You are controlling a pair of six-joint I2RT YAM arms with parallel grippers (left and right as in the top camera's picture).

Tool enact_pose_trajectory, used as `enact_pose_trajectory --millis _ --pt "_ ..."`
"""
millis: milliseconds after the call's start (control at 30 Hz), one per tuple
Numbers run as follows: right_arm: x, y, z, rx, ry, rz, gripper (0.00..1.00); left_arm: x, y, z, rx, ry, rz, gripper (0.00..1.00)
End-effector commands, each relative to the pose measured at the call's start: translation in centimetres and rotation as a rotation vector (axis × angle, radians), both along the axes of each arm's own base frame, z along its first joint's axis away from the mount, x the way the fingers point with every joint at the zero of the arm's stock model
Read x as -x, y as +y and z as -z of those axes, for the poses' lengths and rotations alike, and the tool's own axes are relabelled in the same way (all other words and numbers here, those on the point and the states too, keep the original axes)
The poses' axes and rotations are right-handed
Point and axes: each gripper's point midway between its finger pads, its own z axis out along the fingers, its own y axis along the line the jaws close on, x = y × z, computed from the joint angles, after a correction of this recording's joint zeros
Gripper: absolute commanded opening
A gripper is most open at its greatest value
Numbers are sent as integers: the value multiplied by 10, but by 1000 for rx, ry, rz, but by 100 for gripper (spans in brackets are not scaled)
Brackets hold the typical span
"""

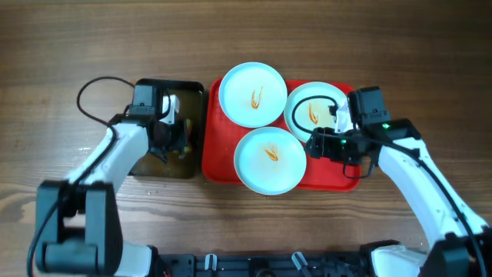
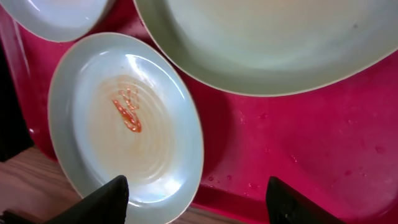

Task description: Clean dirty plates on tray and stack at the side

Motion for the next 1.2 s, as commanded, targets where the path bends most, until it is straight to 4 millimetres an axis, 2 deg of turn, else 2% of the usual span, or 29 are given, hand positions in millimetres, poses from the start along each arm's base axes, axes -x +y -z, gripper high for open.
enact_pose_trajectory --millis 0,67,167,300,500,700,800,1000,1067,1167 --pt "3 1 21 30 58 -24 68 -9 -7 -44 36 -127 12 4" --pt "3 6 33 35 87 -44 66 -6 -7 -51 46 -133 -8 4" --pt "2 20 48 40 99 -88 62 0 -9 -48 47 -106 -5 4" --pt "-1 24 57 40 112 -81 56 4 -19 -45 42 -94 28 4" --pt "-1 24 57 38 113 -70 44 9 -18 -16 -83 -26 51 4" --pt "-2 25 57 38 113 -69 44 14 -18 7 -86 46 46 4" --pt "-1 25 57 38 113 -69 44 14 -26 6 -54 44 55 4" --pt "-1 24 57 38 113 -70 44 17 -58 2 19 31 136 4" --pt "-2 24 57 38 112 -70 44 18 -60 2 11 29 144 4" --pt "-1 25 57 38 113 -70 44 16 -52 3 -31 19 130 4"
